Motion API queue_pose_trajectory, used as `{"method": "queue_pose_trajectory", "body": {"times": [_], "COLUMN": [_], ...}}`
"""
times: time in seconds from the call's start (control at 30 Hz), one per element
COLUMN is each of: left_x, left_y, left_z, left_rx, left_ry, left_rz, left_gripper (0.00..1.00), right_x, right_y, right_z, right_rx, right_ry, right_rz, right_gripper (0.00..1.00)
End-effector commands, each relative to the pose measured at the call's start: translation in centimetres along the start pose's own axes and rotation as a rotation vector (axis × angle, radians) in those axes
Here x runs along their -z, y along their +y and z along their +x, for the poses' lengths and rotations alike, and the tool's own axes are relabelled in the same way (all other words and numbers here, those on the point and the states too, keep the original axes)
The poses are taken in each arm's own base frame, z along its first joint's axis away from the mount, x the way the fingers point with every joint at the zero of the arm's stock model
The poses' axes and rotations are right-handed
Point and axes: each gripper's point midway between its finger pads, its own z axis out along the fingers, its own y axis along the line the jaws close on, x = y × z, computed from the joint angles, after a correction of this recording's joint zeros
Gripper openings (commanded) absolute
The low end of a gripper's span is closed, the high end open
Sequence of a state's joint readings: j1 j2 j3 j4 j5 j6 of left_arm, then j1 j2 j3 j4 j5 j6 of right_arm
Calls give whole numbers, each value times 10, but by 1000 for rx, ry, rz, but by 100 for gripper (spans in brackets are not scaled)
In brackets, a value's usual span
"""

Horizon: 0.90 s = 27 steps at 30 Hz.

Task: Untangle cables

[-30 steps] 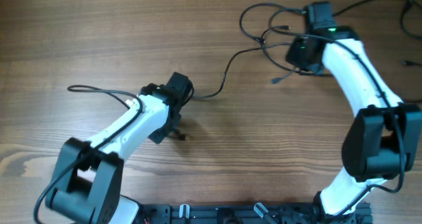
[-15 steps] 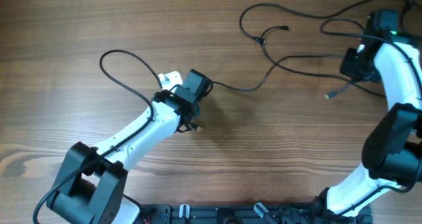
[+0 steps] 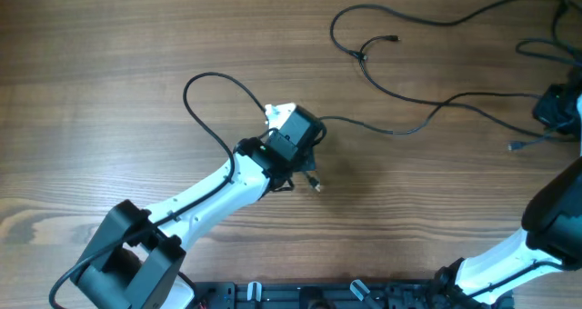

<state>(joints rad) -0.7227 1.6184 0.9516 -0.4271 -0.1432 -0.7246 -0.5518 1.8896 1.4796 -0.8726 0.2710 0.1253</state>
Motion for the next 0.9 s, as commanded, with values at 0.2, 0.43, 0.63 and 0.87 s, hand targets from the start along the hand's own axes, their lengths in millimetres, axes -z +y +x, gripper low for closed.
{"method": "queue_pose_trajectory", "body": {"times": [0.2, 0.43, 0.63, 0.87], "left_x": [-21, -32, -52, -53], "left_y": [-5, -43, -52, -53], "left_z": [1, 11, 19, 18], "left_rx": [-14, -69, -82, -81], "left_ry": [-8, -42, -43, -47], "left_rz": [4, 93, 110, 114], "left_gripper": [4, 4, 4, 4], "right_x": [-6, -10, -11, -20], "right_y": [-61, -92, -102, -127], "right_z": [-23, -33, -38, -19], "right_rx": [-130, -213, -307, -574], "right_ry": [-81, -126, -152, -86], "right_rz": [64, 79, 81, 10], "right_gripper": [4, 4, 4, 4]}}
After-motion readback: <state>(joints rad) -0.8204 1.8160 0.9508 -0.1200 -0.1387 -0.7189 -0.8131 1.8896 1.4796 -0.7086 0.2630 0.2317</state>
